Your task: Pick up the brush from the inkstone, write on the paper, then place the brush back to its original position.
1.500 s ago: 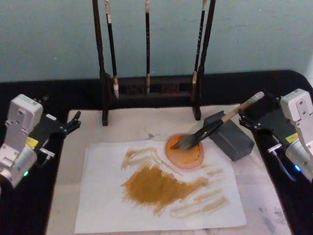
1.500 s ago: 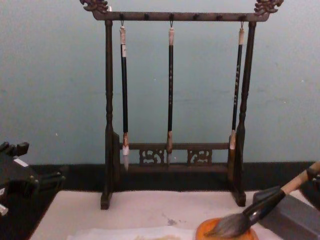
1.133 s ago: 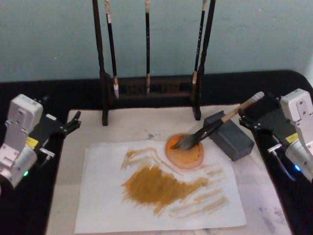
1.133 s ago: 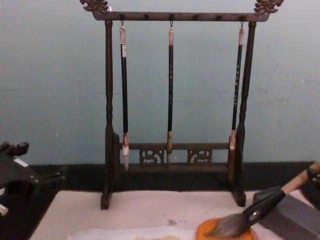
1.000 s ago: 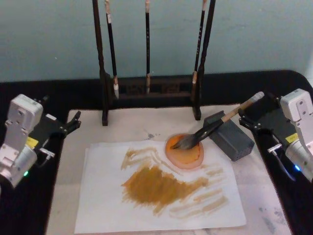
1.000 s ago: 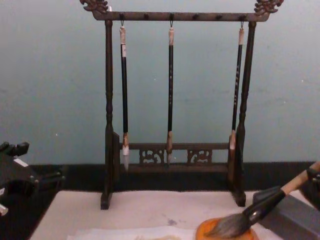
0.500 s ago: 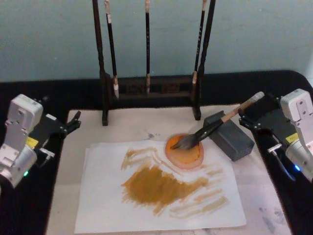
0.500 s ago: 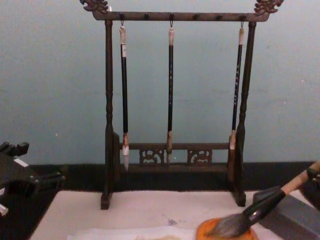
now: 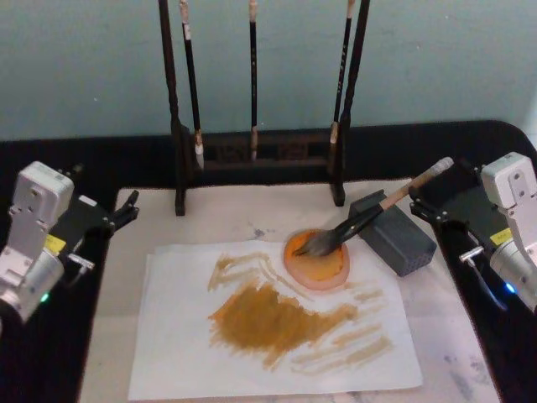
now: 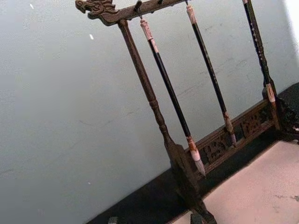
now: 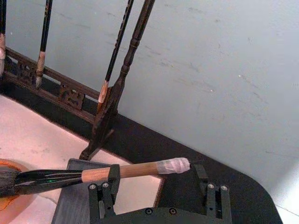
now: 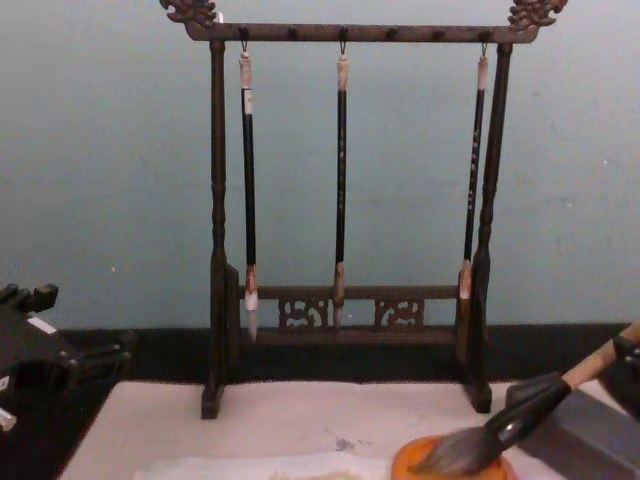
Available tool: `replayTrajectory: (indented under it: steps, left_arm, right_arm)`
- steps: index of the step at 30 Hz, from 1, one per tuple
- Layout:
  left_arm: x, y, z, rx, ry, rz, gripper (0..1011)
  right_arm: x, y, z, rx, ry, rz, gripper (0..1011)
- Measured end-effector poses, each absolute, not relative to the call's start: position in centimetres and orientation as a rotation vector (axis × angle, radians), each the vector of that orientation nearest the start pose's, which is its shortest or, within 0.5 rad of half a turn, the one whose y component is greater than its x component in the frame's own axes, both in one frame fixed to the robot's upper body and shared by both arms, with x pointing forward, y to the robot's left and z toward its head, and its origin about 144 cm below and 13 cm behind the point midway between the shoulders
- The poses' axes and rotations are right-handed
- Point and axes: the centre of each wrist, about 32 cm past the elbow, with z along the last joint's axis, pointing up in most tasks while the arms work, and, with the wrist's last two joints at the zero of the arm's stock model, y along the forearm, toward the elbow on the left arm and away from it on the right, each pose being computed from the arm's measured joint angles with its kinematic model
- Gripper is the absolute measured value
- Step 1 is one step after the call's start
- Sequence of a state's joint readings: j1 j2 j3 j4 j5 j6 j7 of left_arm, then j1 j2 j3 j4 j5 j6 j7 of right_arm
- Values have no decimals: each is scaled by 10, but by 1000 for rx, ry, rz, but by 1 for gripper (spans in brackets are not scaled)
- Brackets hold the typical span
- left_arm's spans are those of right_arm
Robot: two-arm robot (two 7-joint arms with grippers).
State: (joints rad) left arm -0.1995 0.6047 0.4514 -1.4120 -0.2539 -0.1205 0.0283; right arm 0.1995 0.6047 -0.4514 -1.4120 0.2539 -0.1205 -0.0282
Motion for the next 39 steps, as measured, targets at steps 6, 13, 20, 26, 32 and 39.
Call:
replayTrajectory:
  steps: [6, 13, 20, 26, 32, 39]
  left_arm:
    - [489, 310, 1140, 304, -285, 1248, 1010]
    - [489, 310, 1140, 304, -285, 1248, 1010]
    - [489, 310, 1140, 304, -285, 1248, 1010]
    - [489, 310, 1140, 304, -285, 1248, 1010]
    - [489, 310, 1140, 305, -285, 1248, 1010]
    - [489, 310, 1140, 304, -285, 1248, 1010]
  right_arm:
    - [489, -310, 1140, -304, -285, -1248, 1000]
    - [489, -310, 1140, -305, -285, -1248, 1000]
    - [489, -310, 1140, -304, -285, -1248, 1000]
    - [489, -310, 1140, -304, -285, -1248, 1000]
    - [489, -310, 1140, -304, -285, -1248, 1000]
    - [489, -309, 1141, -293, -265, -1240, 1000]
